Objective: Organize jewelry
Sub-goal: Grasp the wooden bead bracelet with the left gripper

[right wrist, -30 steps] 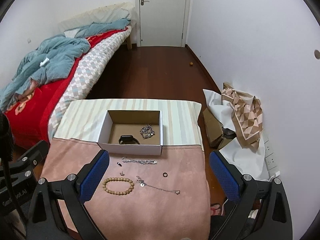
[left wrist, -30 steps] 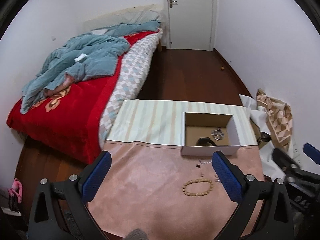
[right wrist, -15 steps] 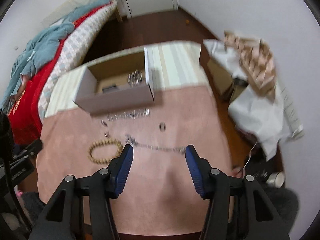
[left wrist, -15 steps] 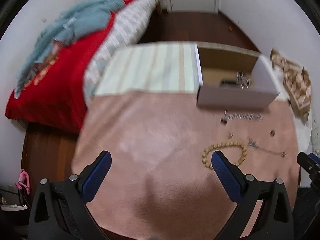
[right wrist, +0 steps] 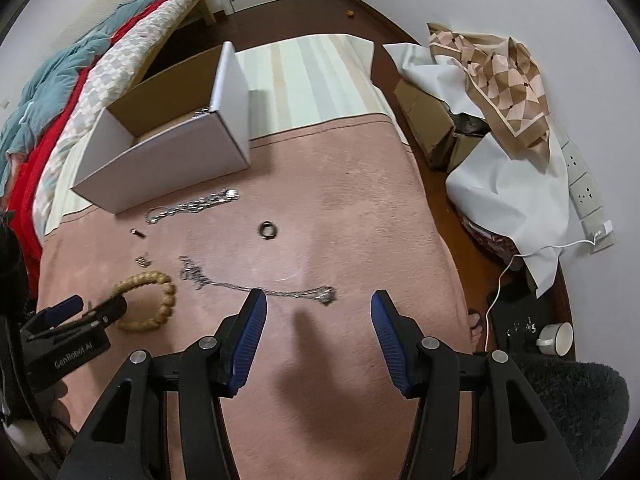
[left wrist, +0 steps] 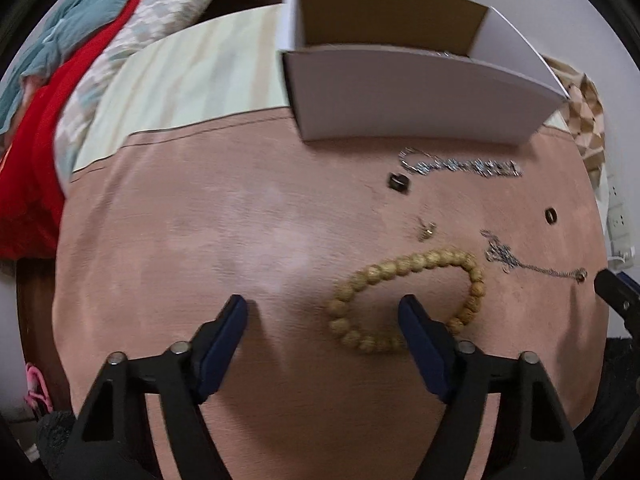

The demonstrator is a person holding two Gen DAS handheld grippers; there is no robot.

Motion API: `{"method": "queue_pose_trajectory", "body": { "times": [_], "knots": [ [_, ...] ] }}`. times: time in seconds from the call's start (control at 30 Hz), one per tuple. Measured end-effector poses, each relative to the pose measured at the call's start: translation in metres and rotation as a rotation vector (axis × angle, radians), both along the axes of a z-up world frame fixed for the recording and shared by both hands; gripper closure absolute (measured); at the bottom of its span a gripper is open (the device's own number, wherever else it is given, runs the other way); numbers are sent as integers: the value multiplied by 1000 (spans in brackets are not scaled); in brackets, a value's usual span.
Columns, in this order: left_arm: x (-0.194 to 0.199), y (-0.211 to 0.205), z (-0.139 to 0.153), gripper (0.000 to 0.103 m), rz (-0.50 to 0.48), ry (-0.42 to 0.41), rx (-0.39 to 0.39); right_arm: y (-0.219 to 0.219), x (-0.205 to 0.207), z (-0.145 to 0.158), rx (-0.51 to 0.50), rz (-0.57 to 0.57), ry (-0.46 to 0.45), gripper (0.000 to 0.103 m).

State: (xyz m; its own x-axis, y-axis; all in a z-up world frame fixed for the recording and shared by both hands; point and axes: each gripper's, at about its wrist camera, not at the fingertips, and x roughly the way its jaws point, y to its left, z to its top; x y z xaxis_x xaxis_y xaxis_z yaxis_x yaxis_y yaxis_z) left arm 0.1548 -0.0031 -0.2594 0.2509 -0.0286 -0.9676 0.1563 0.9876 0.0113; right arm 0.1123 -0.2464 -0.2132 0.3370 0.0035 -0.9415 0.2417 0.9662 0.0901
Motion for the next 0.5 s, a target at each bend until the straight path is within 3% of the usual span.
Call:
{"method": "queue_pose_trajectory", "body": {
  "times": [0.03, 0.1, 0.13, 0.17, 0.5],
  "knots": [
    [-1, -3, 1, 40, -6, -3, -9, -2, 0, -2, -4, -5, 5, 46],
    [-4, -9, 4, 56, -29, -20, -16, -7, 0, -3, -9, -17, 12, 46],
    [-5, -12, 6, 80, -38, -28, -15, -9, 0, -3, -9, -23, 13, 46],
    [-5, -15, 7, 96, -46, -29, -17, -10, 0, -2, -13, -27, 13, 46],
    [-10, 21, 26, 96, 24, -68, -62, -3, 0, 16, -20, -10, -23, 46]
  ]
}}
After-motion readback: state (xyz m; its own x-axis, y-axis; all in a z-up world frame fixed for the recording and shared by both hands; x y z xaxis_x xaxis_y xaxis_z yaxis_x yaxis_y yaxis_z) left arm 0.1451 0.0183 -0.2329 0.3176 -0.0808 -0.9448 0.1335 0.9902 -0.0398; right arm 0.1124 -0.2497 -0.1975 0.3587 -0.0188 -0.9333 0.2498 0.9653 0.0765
